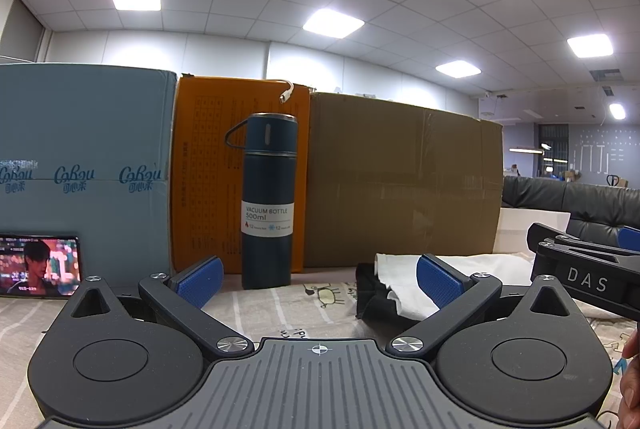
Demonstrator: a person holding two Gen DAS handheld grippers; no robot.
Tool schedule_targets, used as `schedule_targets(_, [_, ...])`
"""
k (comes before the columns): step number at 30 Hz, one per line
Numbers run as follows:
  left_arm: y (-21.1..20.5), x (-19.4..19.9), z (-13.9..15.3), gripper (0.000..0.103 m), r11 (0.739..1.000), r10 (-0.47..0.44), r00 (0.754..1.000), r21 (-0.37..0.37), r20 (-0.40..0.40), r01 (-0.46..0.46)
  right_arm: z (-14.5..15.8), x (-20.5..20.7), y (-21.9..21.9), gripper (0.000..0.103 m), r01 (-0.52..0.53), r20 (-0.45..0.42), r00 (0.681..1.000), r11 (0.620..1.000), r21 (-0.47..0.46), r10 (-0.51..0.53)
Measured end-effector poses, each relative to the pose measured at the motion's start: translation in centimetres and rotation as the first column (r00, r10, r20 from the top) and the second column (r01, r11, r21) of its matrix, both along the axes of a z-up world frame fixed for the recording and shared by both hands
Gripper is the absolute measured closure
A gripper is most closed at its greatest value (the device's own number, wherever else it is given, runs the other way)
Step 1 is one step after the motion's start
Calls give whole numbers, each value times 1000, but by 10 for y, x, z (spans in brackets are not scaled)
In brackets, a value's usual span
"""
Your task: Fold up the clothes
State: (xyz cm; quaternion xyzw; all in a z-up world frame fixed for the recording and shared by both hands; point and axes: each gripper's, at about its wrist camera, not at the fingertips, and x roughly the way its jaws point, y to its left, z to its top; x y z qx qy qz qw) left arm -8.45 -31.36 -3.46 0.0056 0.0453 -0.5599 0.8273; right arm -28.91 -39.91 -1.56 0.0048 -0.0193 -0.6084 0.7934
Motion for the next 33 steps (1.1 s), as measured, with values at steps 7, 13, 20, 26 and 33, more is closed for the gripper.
schedule_targets(7, [-2,-1,0,0,1000,1,1000,1,3,-1,0,1,1,0,-4,-1,1000,1000,-5,4])
schedule_targets(13, [-2,-2,0,0,1000,1,1000,1,7,-1,0,0,1,0,-9,-1,1000,1000,-9,9])
schedule_targets(20, [-2,-3,0,0,1000,1,1000,2,12,-1,0,-1,1,0,-13,-1,1000,1000,-8,13])
schedule_targets(26, [-3,-3,0,0,1000,-2,1000,1,15,2,0,-1,1,0,-17,-1,1000,1000,-7,17])
schedule_targets(33, [-4,-2,0,0,1000,-2,1000,1,15,2,0,-1,2,0,-17,0,1000,1000,-7,17])
